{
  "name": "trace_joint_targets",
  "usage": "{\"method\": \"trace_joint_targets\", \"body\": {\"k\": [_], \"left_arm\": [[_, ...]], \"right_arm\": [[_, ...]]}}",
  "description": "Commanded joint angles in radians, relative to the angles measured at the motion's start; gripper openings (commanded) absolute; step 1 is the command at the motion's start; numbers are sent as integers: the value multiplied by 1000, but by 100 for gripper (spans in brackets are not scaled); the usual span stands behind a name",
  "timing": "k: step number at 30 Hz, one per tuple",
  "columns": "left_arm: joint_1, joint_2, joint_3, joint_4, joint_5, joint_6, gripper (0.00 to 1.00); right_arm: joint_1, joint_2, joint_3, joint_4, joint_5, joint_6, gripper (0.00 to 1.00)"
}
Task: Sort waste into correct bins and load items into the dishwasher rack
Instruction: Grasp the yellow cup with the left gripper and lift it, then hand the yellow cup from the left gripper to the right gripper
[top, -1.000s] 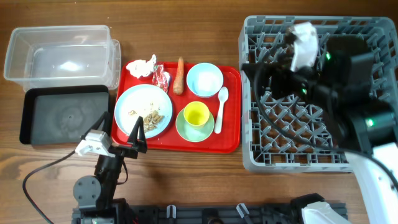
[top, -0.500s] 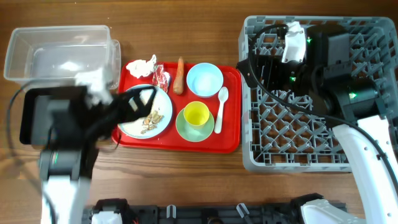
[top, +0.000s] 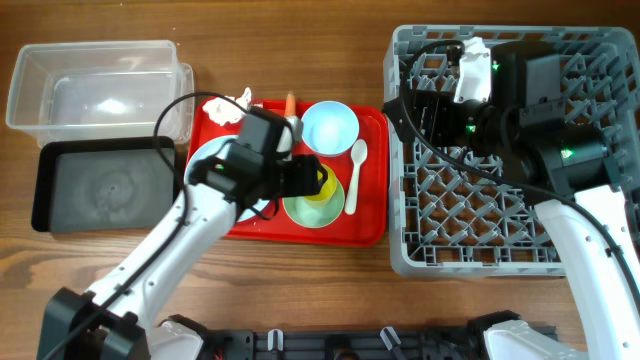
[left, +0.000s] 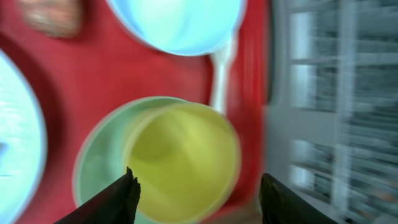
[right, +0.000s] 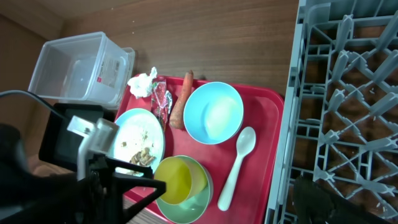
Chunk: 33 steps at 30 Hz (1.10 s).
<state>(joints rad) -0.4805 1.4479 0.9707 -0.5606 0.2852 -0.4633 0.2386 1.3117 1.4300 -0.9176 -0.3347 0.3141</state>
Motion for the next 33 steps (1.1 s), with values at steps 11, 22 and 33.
{"method": "trace_joint_targets", "body": {"k": [11, 22, 33], "left_arm": [[-76, 131, 40, 26, -261, -20, 4], [335, -155, 251, -186, 405, -15, 4], [594, -128, 251, -86, 1291, -43, 4]], "right_arm": [[-3, 9, 19, 0, 13, 11, 100], [-2, 9, 19, 61, -217, -104, 100], [66, 79, 19, 483, -871, -235, 92]]}}
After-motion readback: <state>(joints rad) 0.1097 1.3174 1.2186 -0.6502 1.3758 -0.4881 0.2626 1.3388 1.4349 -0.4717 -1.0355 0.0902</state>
